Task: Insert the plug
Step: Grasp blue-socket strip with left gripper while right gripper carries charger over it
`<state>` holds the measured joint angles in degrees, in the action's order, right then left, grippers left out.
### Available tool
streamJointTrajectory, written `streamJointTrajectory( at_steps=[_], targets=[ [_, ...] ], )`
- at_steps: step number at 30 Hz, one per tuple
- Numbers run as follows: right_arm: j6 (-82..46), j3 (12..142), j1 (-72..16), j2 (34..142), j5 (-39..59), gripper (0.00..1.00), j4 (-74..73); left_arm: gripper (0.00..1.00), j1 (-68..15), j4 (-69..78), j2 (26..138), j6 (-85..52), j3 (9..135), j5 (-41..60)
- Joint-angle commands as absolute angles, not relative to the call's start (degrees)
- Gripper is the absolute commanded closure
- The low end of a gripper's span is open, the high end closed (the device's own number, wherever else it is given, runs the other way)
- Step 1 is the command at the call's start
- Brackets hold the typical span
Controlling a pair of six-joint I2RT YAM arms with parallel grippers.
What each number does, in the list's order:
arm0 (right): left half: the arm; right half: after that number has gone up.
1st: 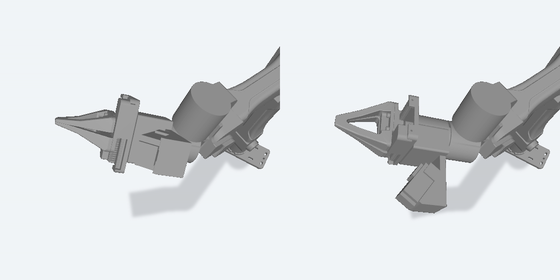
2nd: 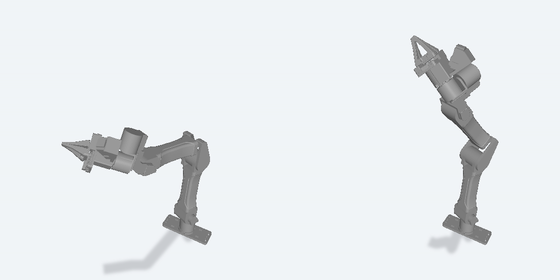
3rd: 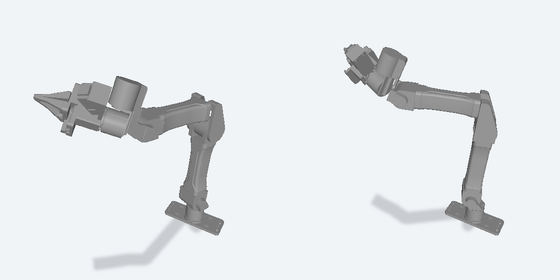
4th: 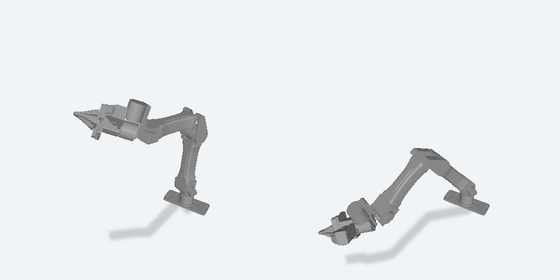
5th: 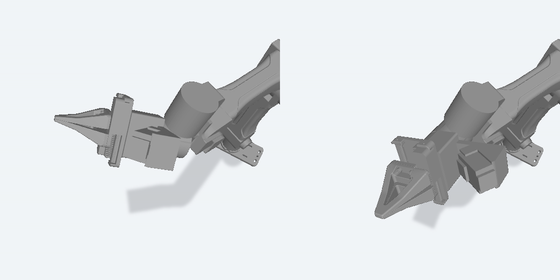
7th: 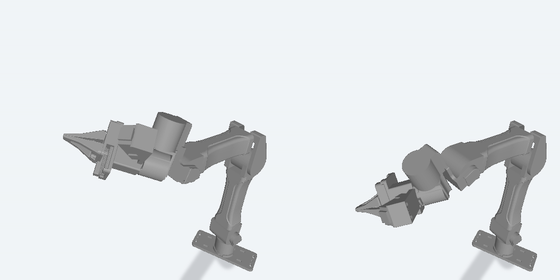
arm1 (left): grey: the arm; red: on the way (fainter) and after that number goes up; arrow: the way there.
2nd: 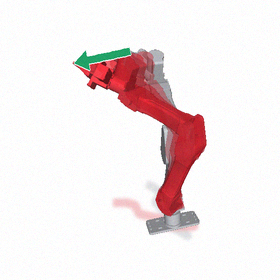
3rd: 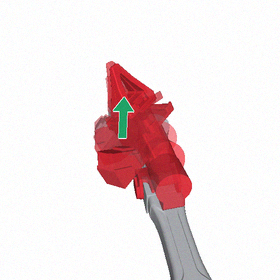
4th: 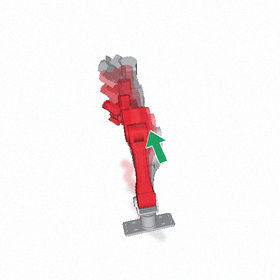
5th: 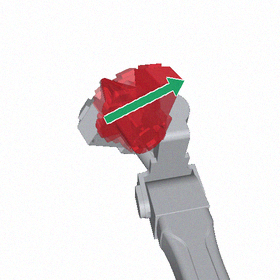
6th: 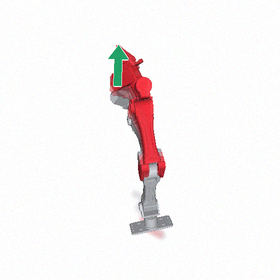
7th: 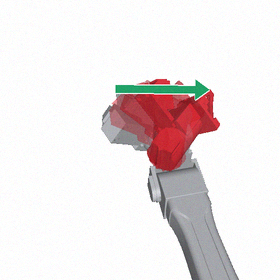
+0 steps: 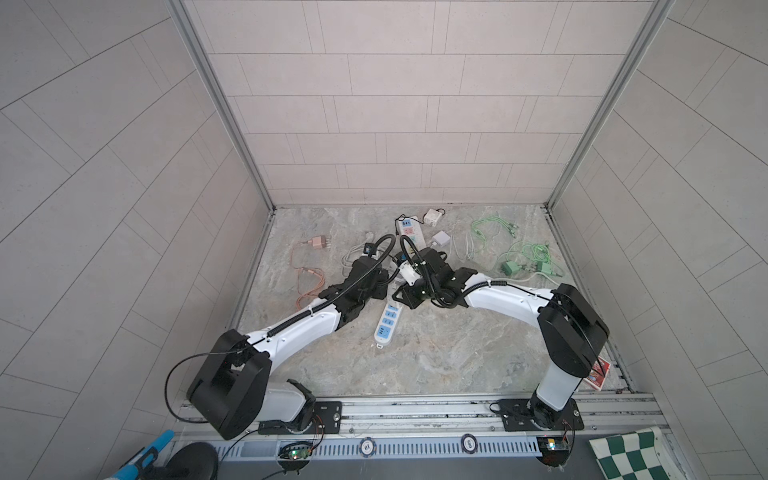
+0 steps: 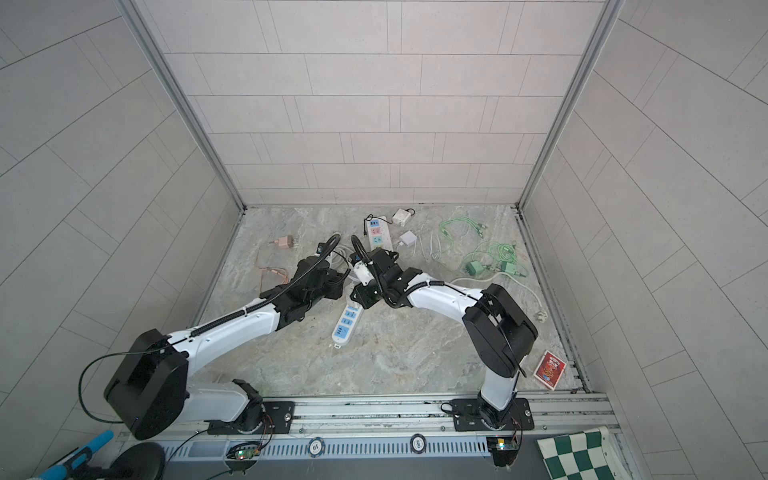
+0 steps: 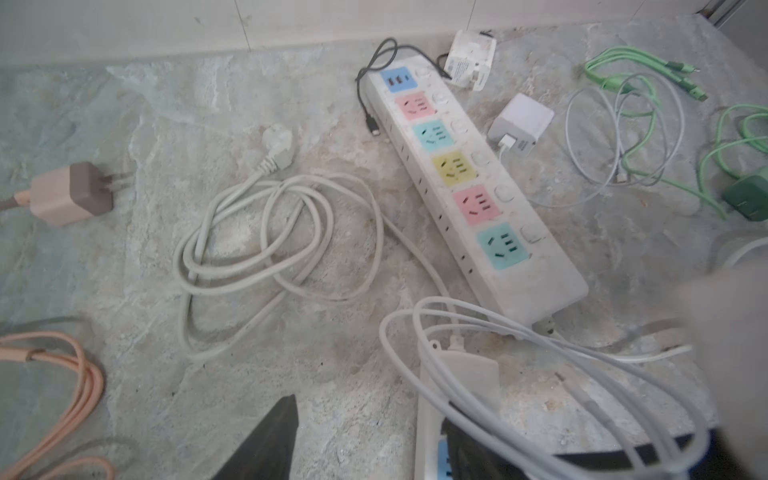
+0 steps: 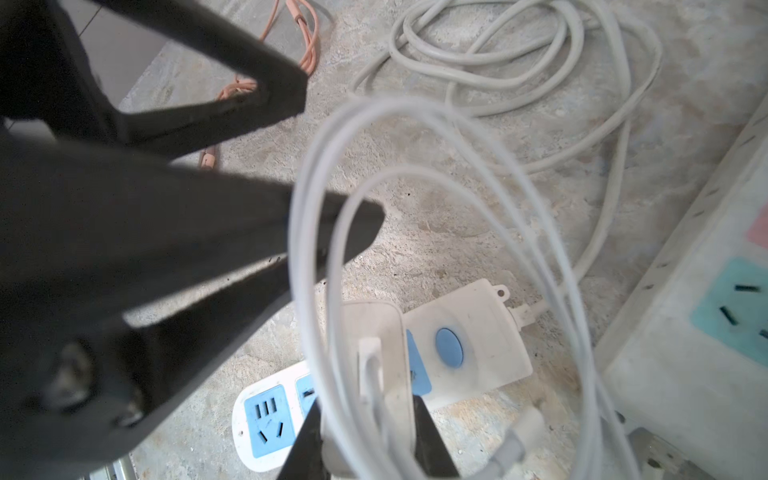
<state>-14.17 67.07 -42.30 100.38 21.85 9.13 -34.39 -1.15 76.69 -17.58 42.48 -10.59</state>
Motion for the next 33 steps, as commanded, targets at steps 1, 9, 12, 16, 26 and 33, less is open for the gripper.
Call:
streamJointTrajectory(
  at_steps=[1,9,12,16,26,33],
  targets=[
    [-13.8,67.8,-43.5,100.1,21.5,0.95,6.8,0.33,-34.0,-3.0,73.3,-20.2,39.9,-11.9],
    [-12.2,66.8,-44.1,100.6,22.3,0.95,5.1,0.31,-33.6,-4.4,70.7,-22.7,36.8,-11.6],
    [-11.6,66.2,-44.2,100.0,22.6,0.96,4.9,0.31,-33.5,-5.0,70.6,-23.2,36.6,-11.3],
    [-10.9,63.8,-44.6,98.6,23.5,0.95,2.8,0.3,-33.5,-4.4,70.1,-23.8,35.7,-10.2],
    [-10.4,63.1,-44.8,98.1,22.4,0.96,2.8,0.3,-33.5,-6.2,66.0,-24.6,34.5,-9.8],
    [-10.0,64.1,-44.8,98.8,21.0,0.96,2.3,0.27,-33.5,-7.7,62.0,-25.1,33.0,-11.7]
  ],
)
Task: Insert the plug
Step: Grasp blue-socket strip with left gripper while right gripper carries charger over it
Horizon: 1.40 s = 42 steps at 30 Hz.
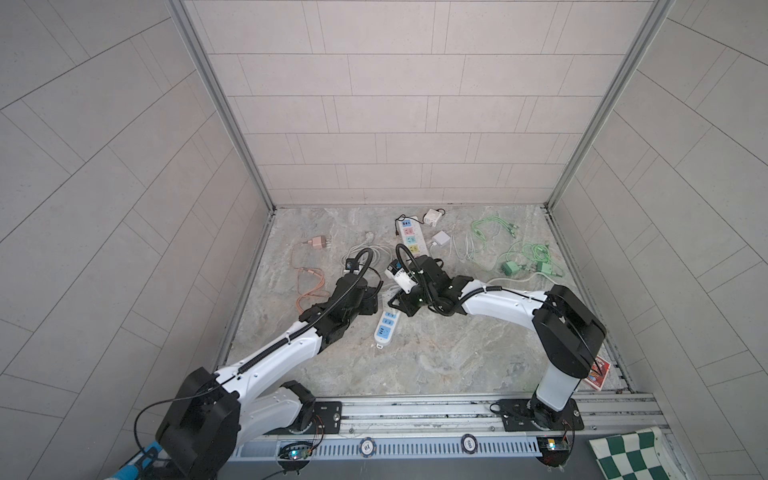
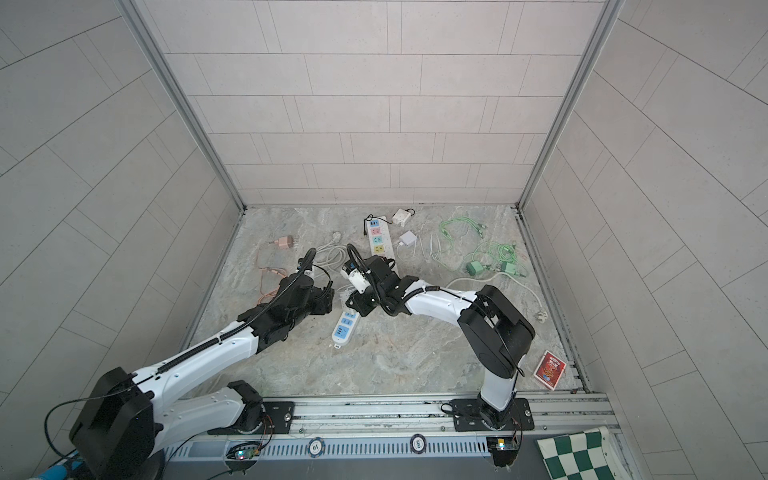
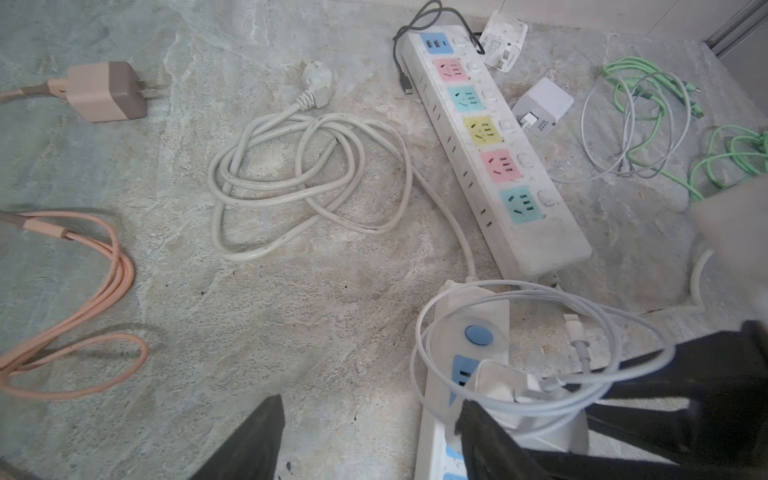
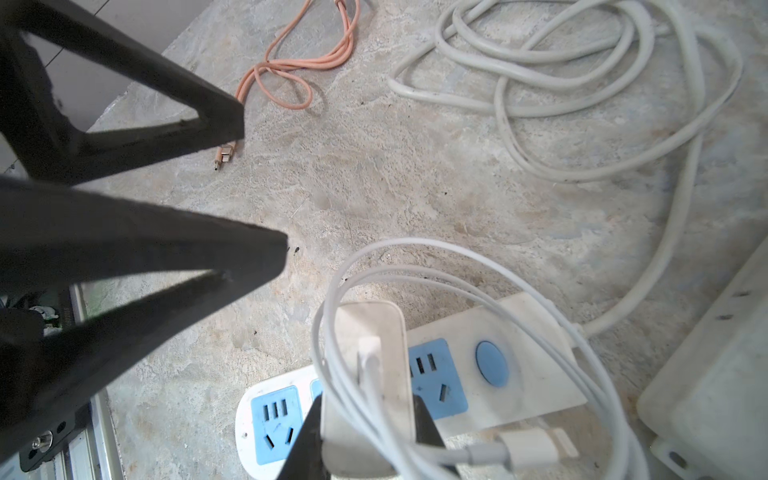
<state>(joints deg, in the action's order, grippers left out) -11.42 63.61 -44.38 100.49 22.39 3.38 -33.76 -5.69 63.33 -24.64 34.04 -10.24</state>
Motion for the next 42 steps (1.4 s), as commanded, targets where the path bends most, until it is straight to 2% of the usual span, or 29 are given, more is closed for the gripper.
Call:
streamJointTrajectory(
  at_steps=[1,8,26,42],
  targets=[
    [-9.9,64.3,-44.8,98.8,20.8,0.96,2.2,0.27,-33.5,-7.9,61.7,-25.1,32.7,-11.5],
    [-9.2,65.8,-44.6,99.2,20.7,0.96,2.8,0.33,-33.5,-8.2,60.7,-26.7,30.4,-8.3],
    [-9.7,61.4,-45.6,97.8,24.8,0.96,-1.4,0.34,-33.5,-6.5,58.0,-29.1,25.8,-5.0],
    [-6.6,58.4,-46.5,95.5,20.9,0.97,-2.9,0.35,-33.5,-6.8,56.0,-29.0,25.0,-5.1]
  ],
)
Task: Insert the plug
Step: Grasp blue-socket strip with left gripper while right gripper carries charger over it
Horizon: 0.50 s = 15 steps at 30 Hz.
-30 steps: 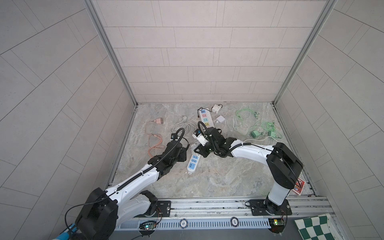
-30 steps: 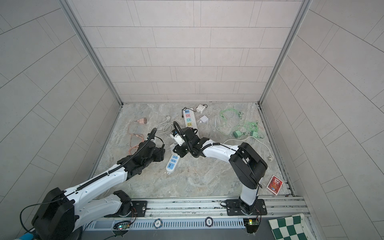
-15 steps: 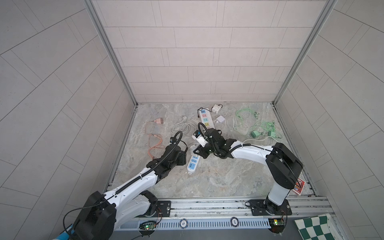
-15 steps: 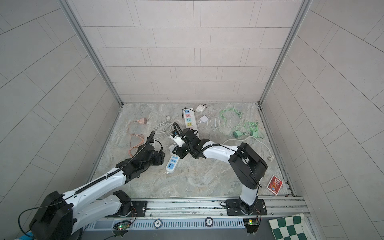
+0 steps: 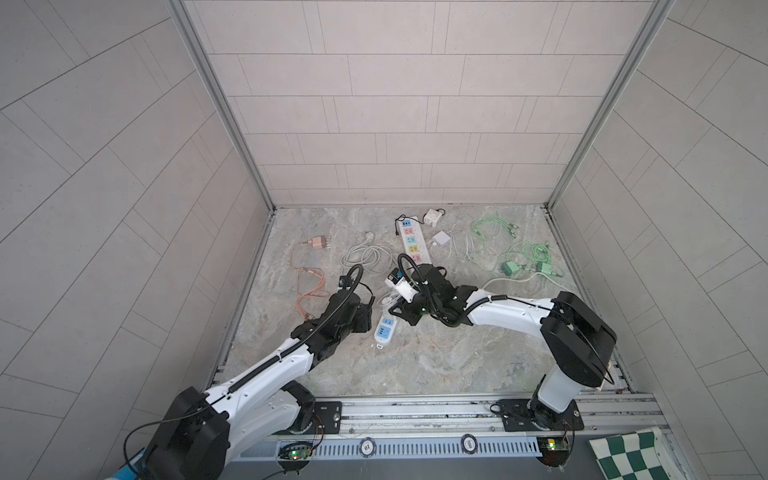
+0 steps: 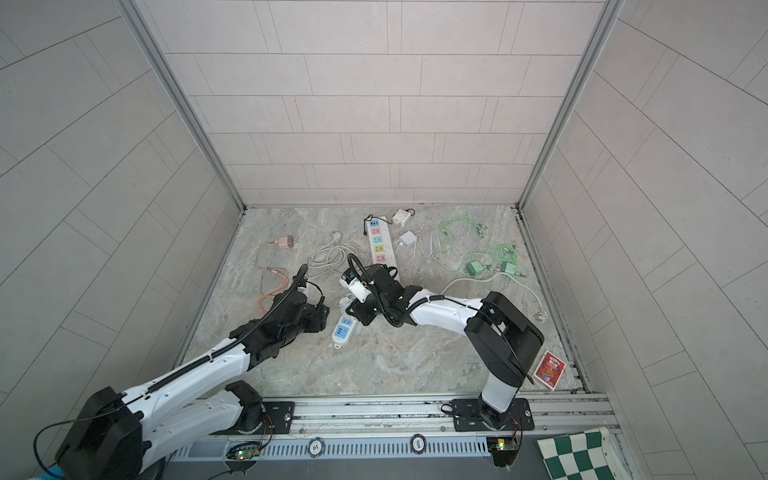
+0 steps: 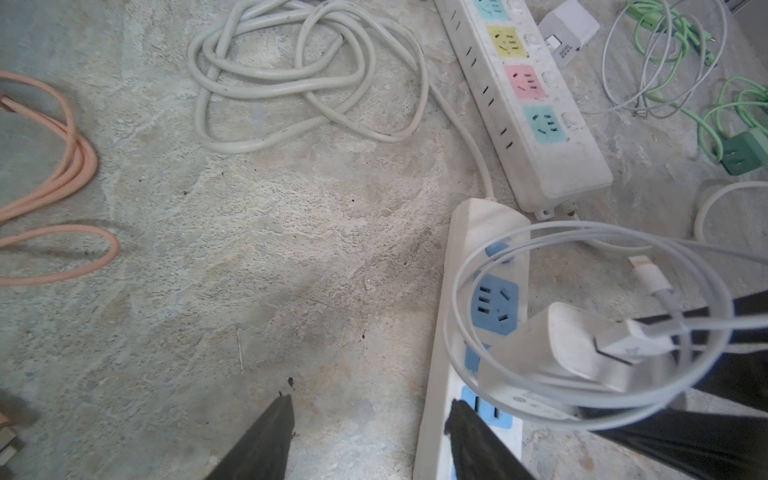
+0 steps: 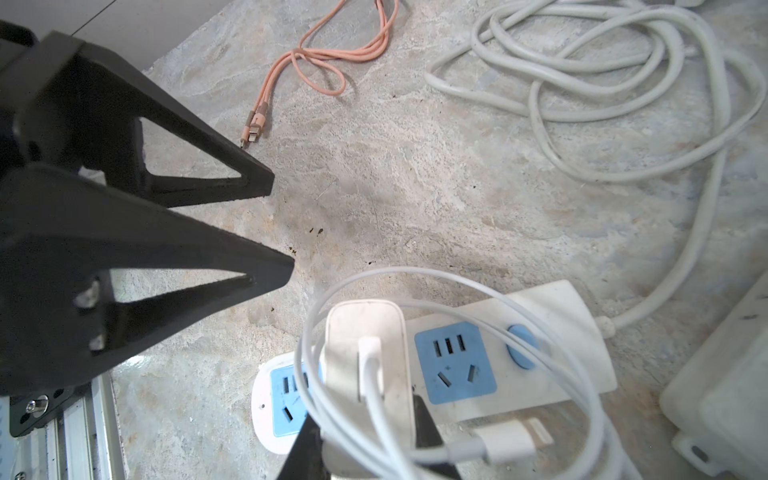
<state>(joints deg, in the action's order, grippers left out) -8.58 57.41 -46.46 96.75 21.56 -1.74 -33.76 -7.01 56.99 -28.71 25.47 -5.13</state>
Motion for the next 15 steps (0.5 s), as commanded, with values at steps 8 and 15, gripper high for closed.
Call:
streamJointTrajectory(
  at_steps=[8,15],
  targets=[
    [-6.6,58.1,-46.1,96.9,23.9,0.97,-8.5,0.36,-33.5,-7.6,55.3,-28.8,25.2,-5.7],
    [-5.9,57.8,-46.0,98.1,23.8,0.97,-8.5,0.36,-33.5,-7.9,54.9,-28.8,25.3,-5.7]
  ],
)
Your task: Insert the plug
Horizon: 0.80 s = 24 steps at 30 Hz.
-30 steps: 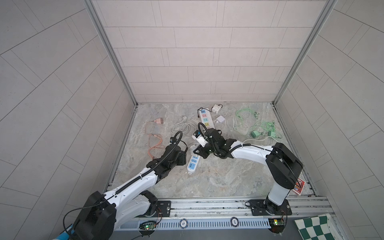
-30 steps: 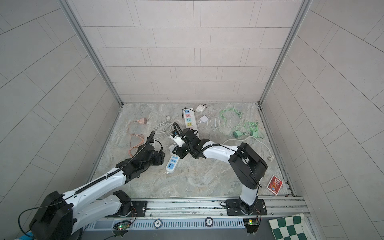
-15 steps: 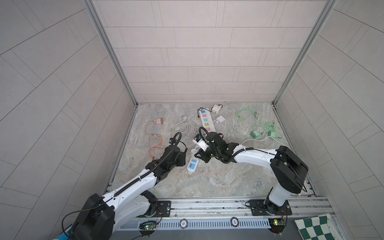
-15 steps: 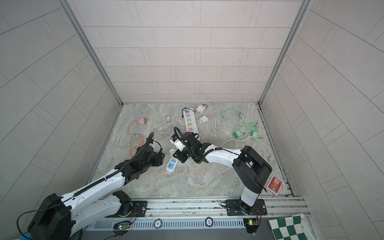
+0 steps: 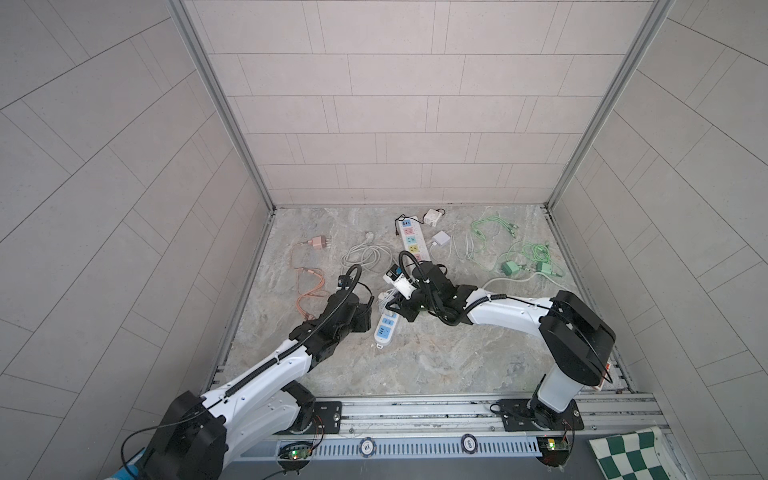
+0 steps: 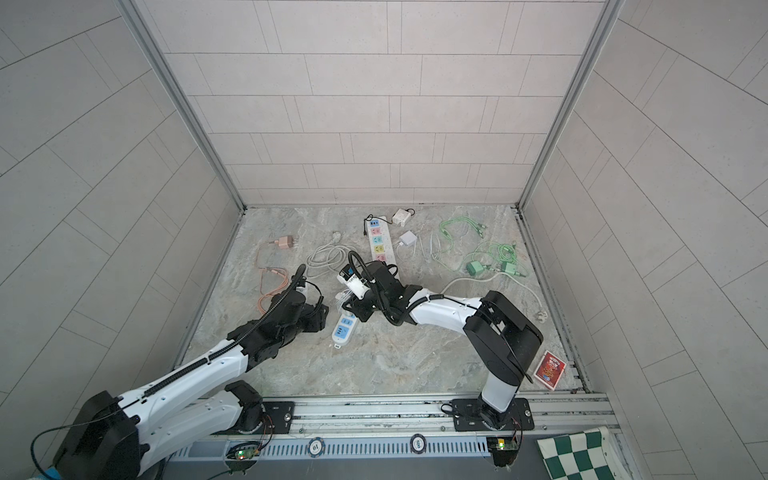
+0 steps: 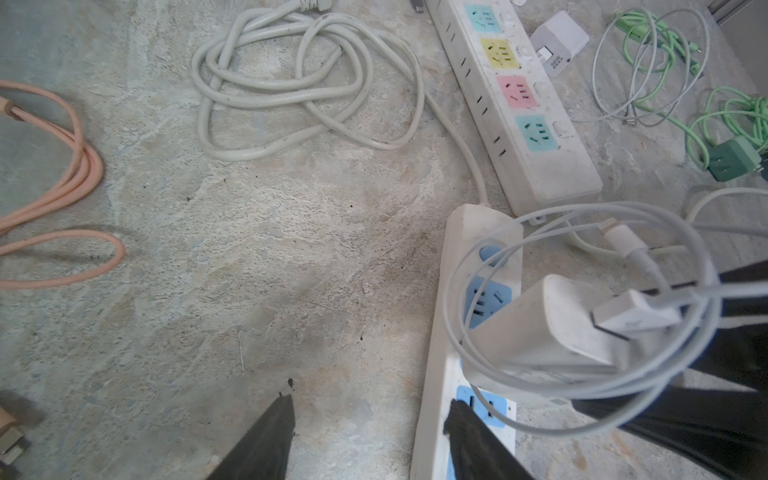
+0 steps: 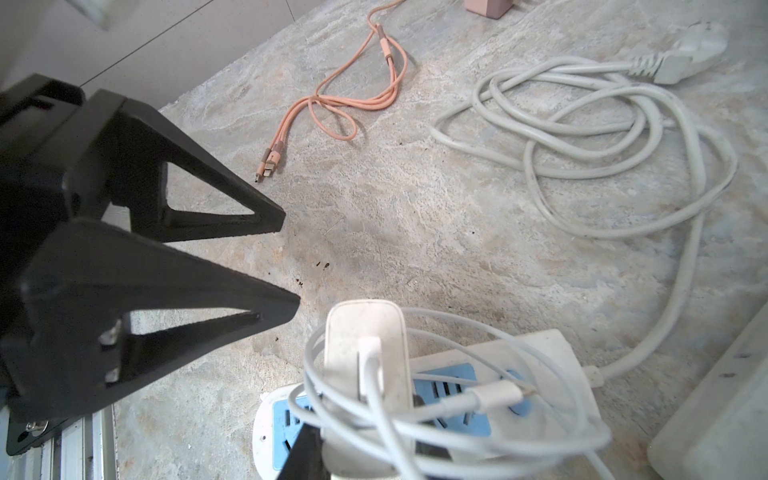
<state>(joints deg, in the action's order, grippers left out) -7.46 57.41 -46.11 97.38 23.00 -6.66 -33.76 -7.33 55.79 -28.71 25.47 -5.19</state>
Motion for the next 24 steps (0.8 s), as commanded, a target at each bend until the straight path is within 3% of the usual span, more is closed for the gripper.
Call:
streamJointTrajectory(
  at_steps=[1,12,24],
  targets=[
    [-5.8,57.6,-45.9,98.1,23.7,0.97,-8.5,0.36,-33.6,-8.0,54.7,-28.9,25.2,-5.8],
    [-5.0,56.9,-45.4,98.8,22.3,0.98,-8.1,0.37,-33.5,-8.2,53.8,-28.4,25.1,-4.2],
    [-5.9,58.7,-45.2,98.8,22.6,0.98,-6.9,0.36,-33.7,-4.3,52.4,-26.1,22.0,8.8]
  ],
)
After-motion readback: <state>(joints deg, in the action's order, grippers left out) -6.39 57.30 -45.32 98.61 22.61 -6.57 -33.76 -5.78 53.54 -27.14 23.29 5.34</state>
